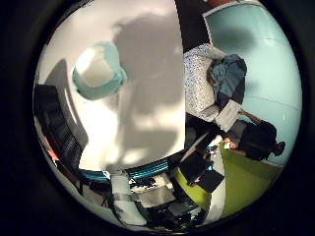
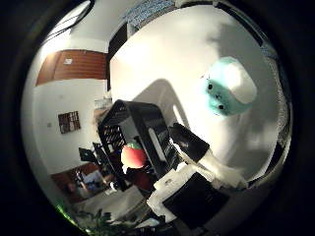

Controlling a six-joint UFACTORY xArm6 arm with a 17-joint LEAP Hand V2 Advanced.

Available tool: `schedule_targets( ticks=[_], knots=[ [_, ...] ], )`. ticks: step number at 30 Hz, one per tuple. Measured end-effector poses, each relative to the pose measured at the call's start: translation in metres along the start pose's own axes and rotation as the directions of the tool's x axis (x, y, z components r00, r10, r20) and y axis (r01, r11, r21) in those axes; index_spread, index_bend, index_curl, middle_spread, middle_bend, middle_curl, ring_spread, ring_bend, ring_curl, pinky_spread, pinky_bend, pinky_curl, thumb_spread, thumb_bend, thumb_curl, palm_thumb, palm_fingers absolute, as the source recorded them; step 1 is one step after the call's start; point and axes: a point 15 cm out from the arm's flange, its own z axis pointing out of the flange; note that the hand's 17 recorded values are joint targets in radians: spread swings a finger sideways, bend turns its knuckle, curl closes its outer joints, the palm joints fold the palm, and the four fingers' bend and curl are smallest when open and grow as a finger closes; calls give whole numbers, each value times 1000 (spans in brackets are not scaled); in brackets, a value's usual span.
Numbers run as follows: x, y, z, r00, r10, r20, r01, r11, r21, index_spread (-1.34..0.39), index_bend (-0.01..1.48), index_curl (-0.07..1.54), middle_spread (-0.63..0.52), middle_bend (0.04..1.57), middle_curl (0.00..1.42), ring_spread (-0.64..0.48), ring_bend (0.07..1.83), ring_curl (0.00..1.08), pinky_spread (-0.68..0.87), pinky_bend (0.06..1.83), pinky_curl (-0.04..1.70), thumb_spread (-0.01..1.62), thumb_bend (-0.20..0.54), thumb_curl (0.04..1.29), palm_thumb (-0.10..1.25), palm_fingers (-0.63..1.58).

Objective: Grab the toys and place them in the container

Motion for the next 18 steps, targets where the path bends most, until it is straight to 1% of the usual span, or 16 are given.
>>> schedule_targets(
  ticks=[5, 13, 18],
  knots=[
    [9, -7, 31, 1000, 15, 4, -14, 999, -33, -399, 168, 290, -16, 192, 314, 158, 416, 206, 469, 483, 300, 1133, -21, 362, 617, 201],
    [16, -4, 74, 999, 30, 17, -28, 993, -115, -396, 167, 288, -13, 195, 316, 161, 401, 211, 460, 481, 286, 1131, -22, 356, 609, 193],
    [16, -3, 84, 999, 34, 20, -31, 991, -134, -393, 168, 291, -11, 193, 316, 161, 379, 212, 467, 470, 280, 1133, -21, 351, 608, 191]
  ],
)
